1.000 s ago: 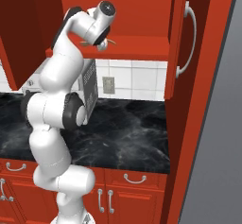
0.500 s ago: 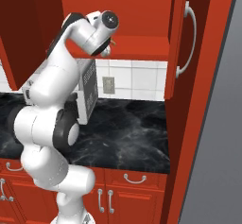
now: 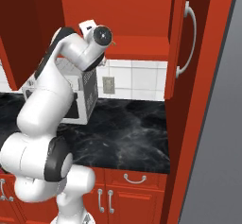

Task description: Organize the utensils by type. Pick up the wooden spoons from the counter and place them in the open cabinet. Then pick up the metallic utensils from the counter and place them in the open drawer.

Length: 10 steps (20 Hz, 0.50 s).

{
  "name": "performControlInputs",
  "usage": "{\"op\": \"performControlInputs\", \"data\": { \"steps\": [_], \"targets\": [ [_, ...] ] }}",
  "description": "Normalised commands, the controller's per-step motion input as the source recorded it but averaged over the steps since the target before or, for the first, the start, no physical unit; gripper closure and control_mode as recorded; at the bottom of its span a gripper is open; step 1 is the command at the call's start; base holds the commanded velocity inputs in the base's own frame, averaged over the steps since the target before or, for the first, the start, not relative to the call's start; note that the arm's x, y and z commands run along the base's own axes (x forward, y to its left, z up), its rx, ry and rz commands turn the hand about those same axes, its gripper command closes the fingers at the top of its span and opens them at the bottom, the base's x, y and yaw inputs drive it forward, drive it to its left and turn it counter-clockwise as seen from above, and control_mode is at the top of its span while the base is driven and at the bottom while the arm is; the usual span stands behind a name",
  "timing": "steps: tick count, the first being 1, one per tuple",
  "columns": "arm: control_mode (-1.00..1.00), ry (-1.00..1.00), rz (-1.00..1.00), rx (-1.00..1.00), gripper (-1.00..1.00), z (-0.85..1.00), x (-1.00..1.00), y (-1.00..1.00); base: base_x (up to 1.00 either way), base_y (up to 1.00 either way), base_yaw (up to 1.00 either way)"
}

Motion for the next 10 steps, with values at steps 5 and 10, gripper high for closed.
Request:
{"op": "performControlInputs", "data": {
  "steps": [5, 10],
  "targets": [
    [-1.0, 0.21, -0.23, 0.2, -1.0, 0.02, -0.65, -0.02, 0.0, 0.0, 0.0],
    [-1.0, 0.33, -0.29, 0.28, -1.0, -0.01, -0.66, -0.01, 0.0, 0.0, 0.0]
  ]
}}
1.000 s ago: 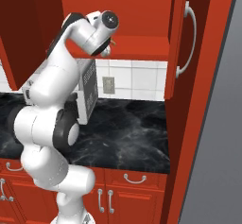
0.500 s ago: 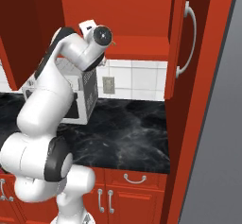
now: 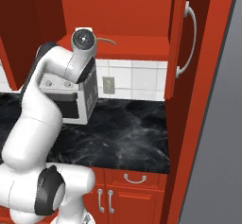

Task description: Organize the utensils by type. Pick up the wooden spoons from the counter and place them in the open cabinet. Then pick up the metallic utensils from the counter and place them in the open drawer.

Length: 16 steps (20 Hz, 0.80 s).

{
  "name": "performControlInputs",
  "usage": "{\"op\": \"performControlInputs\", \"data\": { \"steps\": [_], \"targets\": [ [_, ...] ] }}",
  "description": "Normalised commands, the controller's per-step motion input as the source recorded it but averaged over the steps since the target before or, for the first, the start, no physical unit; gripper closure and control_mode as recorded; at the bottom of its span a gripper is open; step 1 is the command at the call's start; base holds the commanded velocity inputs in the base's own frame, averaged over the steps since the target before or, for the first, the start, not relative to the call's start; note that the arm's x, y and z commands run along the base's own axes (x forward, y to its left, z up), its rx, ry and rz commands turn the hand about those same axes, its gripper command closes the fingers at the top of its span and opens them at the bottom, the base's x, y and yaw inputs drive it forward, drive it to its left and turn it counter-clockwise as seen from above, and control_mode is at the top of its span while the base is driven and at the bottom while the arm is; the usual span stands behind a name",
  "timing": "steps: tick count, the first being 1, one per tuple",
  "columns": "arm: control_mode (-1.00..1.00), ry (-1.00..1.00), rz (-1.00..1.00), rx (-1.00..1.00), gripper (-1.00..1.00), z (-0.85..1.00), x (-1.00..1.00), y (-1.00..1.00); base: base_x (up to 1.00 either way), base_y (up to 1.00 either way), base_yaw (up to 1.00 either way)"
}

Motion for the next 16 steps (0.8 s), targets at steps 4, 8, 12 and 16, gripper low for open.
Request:
{"op": "performControlInputs", "data": {
  "steps": [4, 8, 12, 16],
  "targets": [
    [-1.0, 0.24, -0.31, 0.44, -1.0, -0.16, -0.8, -0.05, 0.0, 0.0, 0.0],
    [-1.0, 0.12, -0.48, 0.42, -1.0, -0.31, -0.86, -0.06, 0.0, 0.0, 0.0],
    [-1.0, 0.0, -0.77, 0.22, -1.0, -0.47, -0.71, 0.0, 0.0, 0.0, 0.0],
    [-1.0, 0.1, -0.83, 0.22, -1.0, -0.68, -0.5, 0.0, 0.0, 0.0, 0.0]
  ]
}}
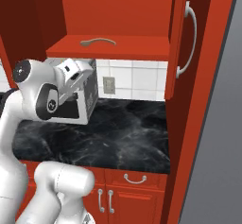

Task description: Organize the utensils by type. Pick up the wooden spoons from the counter and place them in the open cabinet. Then pick up the metallic utensils from the counter and place them in the open drawer.

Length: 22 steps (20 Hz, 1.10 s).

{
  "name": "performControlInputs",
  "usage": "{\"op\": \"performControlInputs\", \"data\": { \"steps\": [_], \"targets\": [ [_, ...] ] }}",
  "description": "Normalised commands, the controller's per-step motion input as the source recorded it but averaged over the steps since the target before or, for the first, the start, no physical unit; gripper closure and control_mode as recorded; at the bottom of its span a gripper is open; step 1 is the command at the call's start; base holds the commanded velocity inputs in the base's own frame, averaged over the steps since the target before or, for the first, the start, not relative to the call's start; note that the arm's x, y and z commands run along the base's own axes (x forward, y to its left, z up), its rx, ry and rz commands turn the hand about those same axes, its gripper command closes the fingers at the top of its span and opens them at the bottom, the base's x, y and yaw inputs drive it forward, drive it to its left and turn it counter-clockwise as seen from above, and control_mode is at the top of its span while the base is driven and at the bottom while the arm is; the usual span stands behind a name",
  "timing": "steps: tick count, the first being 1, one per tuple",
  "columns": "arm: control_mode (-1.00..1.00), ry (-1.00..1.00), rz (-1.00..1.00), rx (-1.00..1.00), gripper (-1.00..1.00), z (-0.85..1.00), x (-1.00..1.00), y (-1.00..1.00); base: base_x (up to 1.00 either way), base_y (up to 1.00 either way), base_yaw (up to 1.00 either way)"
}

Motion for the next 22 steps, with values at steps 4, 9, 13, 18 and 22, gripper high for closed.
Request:
{"op": "performControlInputs", "data": {
  "steps": [4, 9, 13, 18, 22],
  "targets": [
    [-1.0, 0.23, -0.59, 0.48, -1.0, -0.73, -0.34, -0.13, 0.0, 0.0, 0.0],
    [-1.0, 0.09, -0.39, 0.47, -1.0, -0.7, -0.25, -0.09, 0.0, 0.0, 0.0],
    [-1.0, 0.04, -0.04, 0.43, -1.0, -0.46, -0.18, -0.01, 0.0, 0.0, 0.0],
    [-1.0, 0.0, -0.03, 0.21, -1.0, -0.53, -0.13, 0.03, 0.0, 0.0, 0.0],
    [-1.0, 0.0, -0.01, 0.01, -1.0, -0.16, 0.0, 0.01, 0.0, 0.0, 0.0]
  ]
}}
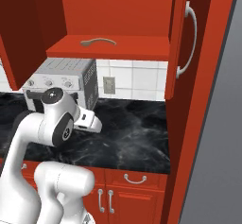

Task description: Organize the utensils by type. Pick up the wooden spoons from the counter and place them in the open cabinet. Then pick up the metallic utensils from the counter and place them in the open drawer.

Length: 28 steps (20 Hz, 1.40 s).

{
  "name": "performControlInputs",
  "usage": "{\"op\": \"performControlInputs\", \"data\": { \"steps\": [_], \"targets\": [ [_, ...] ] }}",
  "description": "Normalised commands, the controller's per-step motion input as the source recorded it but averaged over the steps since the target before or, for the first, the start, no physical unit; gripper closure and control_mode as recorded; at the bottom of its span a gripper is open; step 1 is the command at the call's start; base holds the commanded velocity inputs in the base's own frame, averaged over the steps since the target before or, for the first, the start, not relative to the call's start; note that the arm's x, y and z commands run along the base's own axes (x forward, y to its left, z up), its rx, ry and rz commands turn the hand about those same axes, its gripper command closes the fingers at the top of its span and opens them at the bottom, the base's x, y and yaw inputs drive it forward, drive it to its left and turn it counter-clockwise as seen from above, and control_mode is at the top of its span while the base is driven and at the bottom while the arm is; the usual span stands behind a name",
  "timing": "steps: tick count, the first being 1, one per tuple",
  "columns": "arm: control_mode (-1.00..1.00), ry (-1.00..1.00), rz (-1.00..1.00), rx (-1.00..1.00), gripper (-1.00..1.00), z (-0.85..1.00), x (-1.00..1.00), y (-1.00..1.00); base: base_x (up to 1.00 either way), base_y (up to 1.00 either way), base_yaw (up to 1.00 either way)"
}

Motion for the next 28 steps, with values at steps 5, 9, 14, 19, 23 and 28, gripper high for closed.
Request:
{"op": "performControlInputs", "data": {
  "steps": [5, 9, 14, 19, 23, 28],
  "targets": [
    [-1.0, 0.0, 0.0, 0.0, -1.0, 0.0, 0.0, 0.0, 0.0, 0.0, 0.0],
    [1.0, 0.0, 0.0, 0.0, -1.0, -0.03, -0.14, 0.0, -0.32, -0.02, 0.0],
    [1.0, 0.0, 0.0, 0.0, -1.0, 0.0, 0.0, 0.0, -0.79, -0.02, 0.0],
    [1.0, 0.0, 0.0, 0.0, -1.0, 0.0, 0.0, 0.0, -0.8, 0.02, 0.3],
    [1.0, 0.0, 0.0, 0.0, -1.0, 0.0, 0.0, 0.0, -0.46, 0.15, 0.98],
    [1.0, 0.0, 0.0, 0.0, -1.0, 0.0, 0.0, 0.0, -0.24, 0.22, 1.0]
  ]
}}
